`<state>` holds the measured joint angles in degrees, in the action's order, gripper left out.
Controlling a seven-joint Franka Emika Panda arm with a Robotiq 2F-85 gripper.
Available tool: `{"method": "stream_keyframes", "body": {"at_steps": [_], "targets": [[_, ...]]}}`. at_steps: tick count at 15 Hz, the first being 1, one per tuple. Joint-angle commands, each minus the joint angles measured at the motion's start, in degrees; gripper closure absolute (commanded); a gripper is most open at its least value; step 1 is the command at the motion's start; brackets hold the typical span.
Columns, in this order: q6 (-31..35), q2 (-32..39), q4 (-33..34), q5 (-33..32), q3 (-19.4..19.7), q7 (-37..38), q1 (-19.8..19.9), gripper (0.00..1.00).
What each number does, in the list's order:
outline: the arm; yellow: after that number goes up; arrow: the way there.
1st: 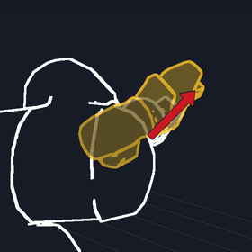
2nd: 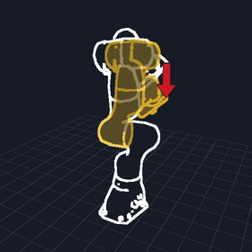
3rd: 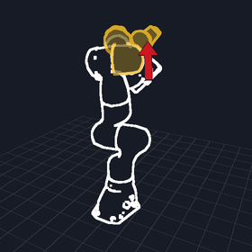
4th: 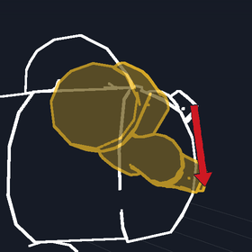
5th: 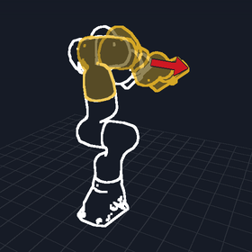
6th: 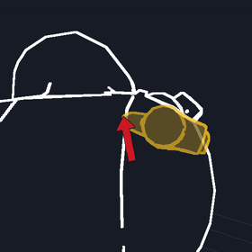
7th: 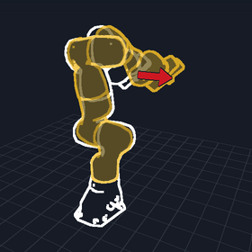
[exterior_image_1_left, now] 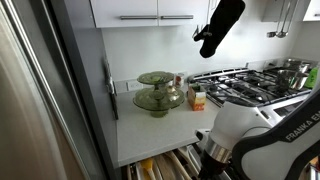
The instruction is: Open the top drawer to the left, remove it cooking stick and put it on the cupboard
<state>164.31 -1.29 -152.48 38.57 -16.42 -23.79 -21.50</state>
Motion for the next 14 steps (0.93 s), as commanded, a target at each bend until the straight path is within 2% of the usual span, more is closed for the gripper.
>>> {"method": "stream_keyframes", "body": {"at_steps": [1, 2, 6, 9, 10, 13, 14], "targets": [[0.0, 0.0, 0.0, 0.0, 0.0, 0.0, 0.0, 0.00], [-0.1, 0.9, 0.9, 0.1, -0.5, 2.1, 0.7, 0.00], [6.5, 4.9, 2.8, -4.6, -0.3, 15.2, 2.1, 0.00], [10.6, 8.5, 3.1, -16.9, 1.5, 28.3, 3.2, 0.00], [10.8, 9.3, 3.2, -21.5, 5.1, 33.0, 1.0, 0.00], [9.3, 11.7, 5.2, -31.5, 11.6, 42.1, -2.1, 0.00], [8.9, 12.5, 6.3, -33.1, 13.0, 44.1, -2.9, 0.00]]}}
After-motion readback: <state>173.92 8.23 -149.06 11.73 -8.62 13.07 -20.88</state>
